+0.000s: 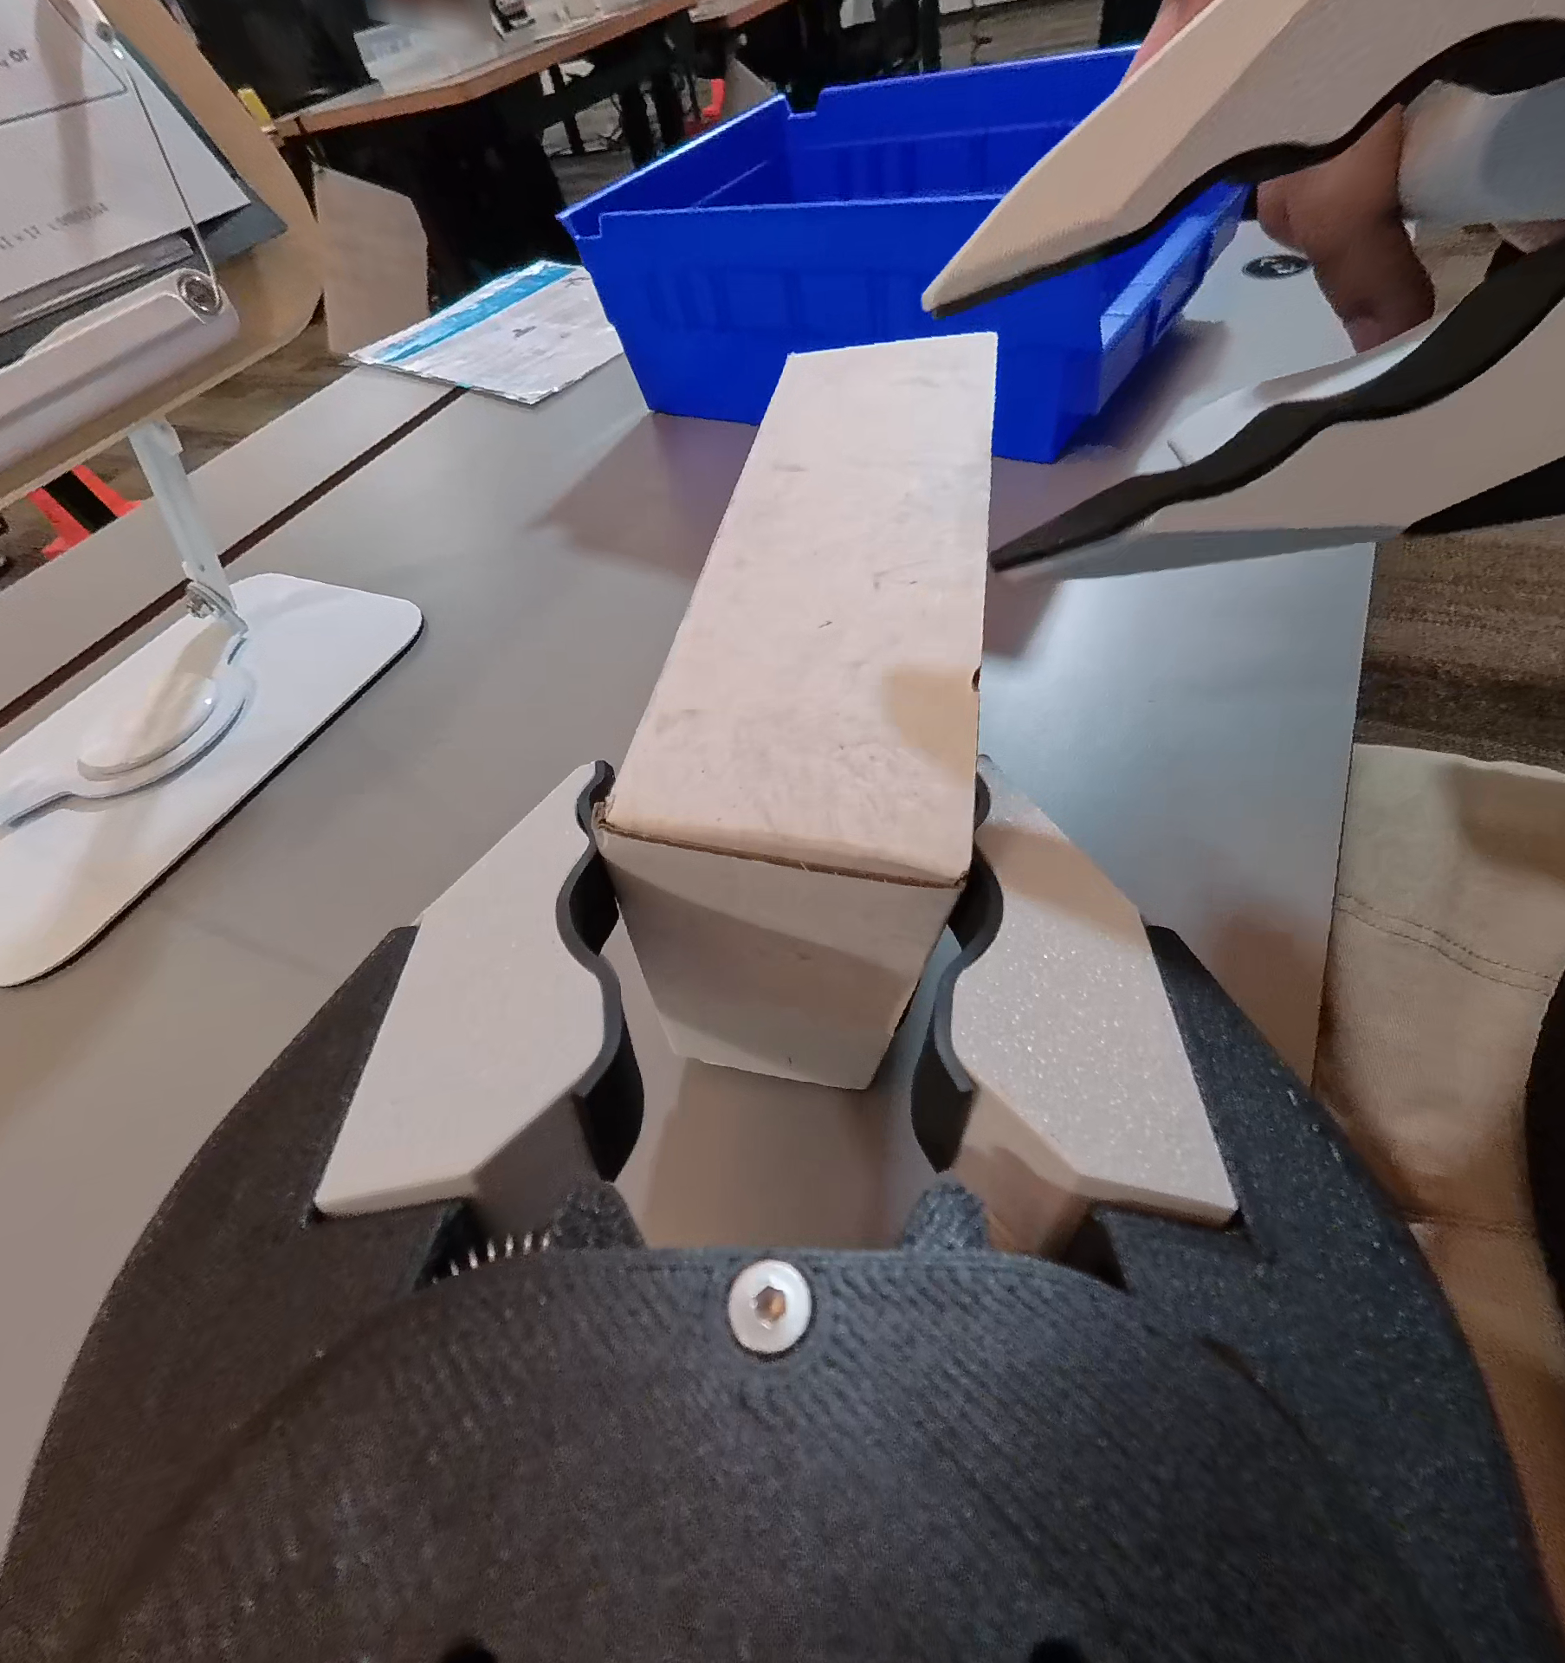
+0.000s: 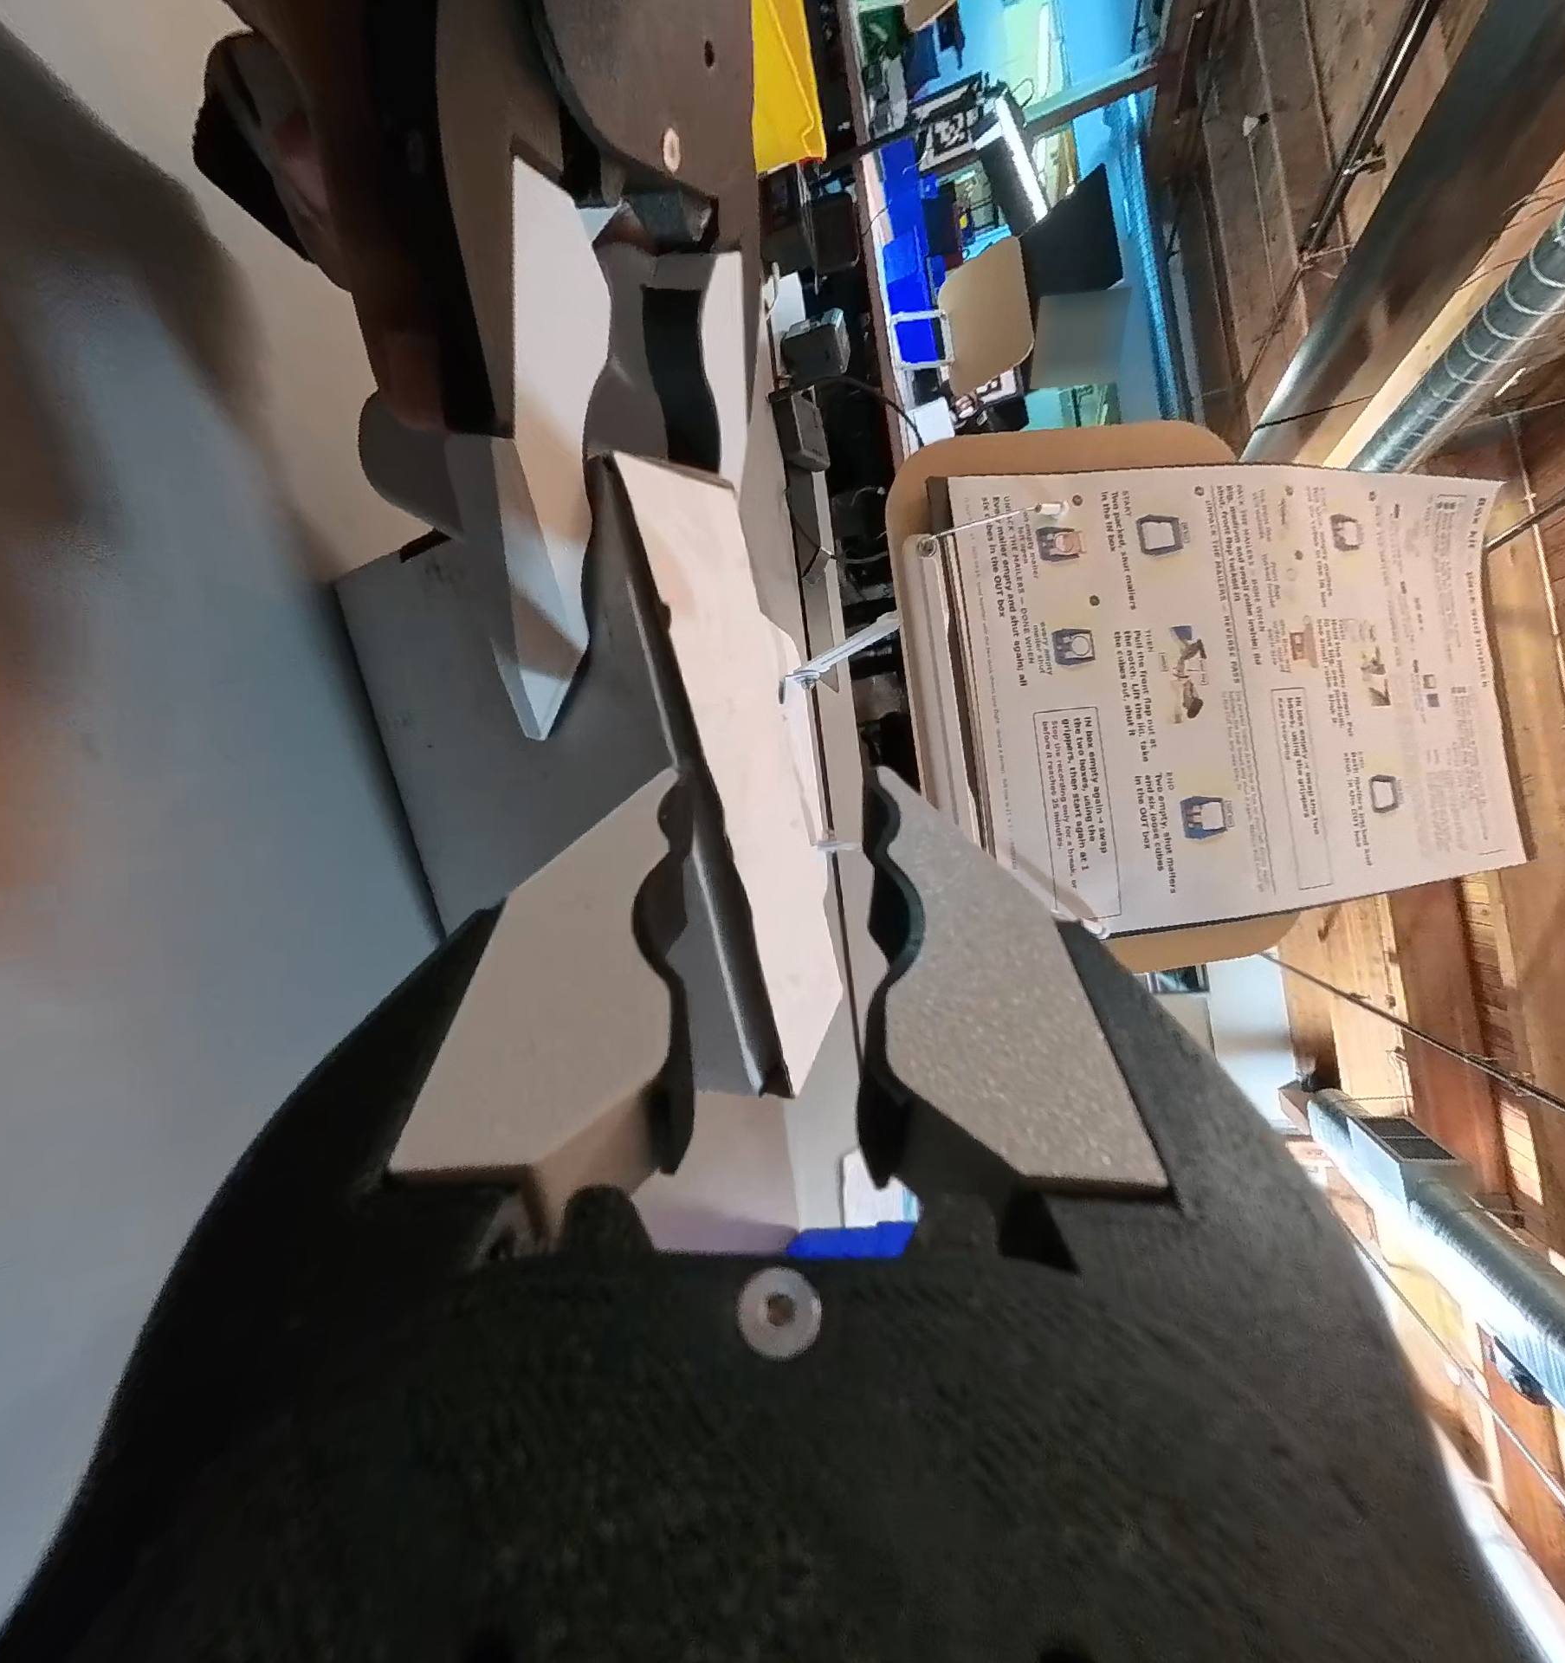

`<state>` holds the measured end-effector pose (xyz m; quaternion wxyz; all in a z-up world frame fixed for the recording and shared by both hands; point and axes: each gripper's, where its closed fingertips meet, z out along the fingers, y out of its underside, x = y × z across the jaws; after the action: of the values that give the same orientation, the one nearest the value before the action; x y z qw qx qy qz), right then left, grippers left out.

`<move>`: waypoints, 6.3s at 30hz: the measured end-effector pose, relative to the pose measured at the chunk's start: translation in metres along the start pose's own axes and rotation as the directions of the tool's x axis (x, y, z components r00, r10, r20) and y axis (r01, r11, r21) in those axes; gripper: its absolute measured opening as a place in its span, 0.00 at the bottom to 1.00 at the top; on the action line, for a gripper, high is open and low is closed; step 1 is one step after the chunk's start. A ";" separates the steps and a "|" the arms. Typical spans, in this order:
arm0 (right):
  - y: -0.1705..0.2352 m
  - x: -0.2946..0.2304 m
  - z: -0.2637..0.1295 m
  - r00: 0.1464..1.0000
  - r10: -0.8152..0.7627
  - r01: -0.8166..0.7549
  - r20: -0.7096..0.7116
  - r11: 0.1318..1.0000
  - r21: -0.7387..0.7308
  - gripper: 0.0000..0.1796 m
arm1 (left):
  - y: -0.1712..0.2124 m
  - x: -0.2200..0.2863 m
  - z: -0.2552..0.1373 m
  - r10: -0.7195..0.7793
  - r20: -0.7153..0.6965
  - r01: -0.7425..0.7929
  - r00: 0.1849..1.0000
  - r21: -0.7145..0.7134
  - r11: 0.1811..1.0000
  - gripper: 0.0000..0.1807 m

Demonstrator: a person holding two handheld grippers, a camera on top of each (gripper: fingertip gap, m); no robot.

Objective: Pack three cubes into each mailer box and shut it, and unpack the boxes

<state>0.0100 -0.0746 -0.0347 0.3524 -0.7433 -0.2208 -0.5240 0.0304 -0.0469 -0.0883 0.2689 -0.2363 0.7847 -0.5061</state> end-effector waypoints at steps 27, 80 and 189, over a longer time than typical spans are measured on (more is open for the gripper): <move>-0.001 -0.006 0.001 0.985 -0.166 0.165 -0.041 0.986 -0.017 0.08 | -0.006 0.010 0.002 0.112 0.031 -0.111 0.993 -0.040 0.993 0.41; -0.005 0.006 -0.004 0.992 -0.005 0.010 0.129 0.999 -0.040 0.04 | -0.053 0.003 -0.027 0.285 0.236 -0.329 0.929 0.179 0.927 0.05; -0.001 -0.012 -0.001 0.342 0.835 -0.901 0.432 0.422 -0.102 0.27 | -0.031 -0.101 -0.056 -0.629 0.073 0.558 0.774 0.392 0.732 0.24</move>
<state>0.0043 -0.0748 -0.0458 0.5763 -0.8087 0.0995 -0.0634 0.0717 0.0435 -0.0223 0.2073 -0.4738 0.5335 -0.6692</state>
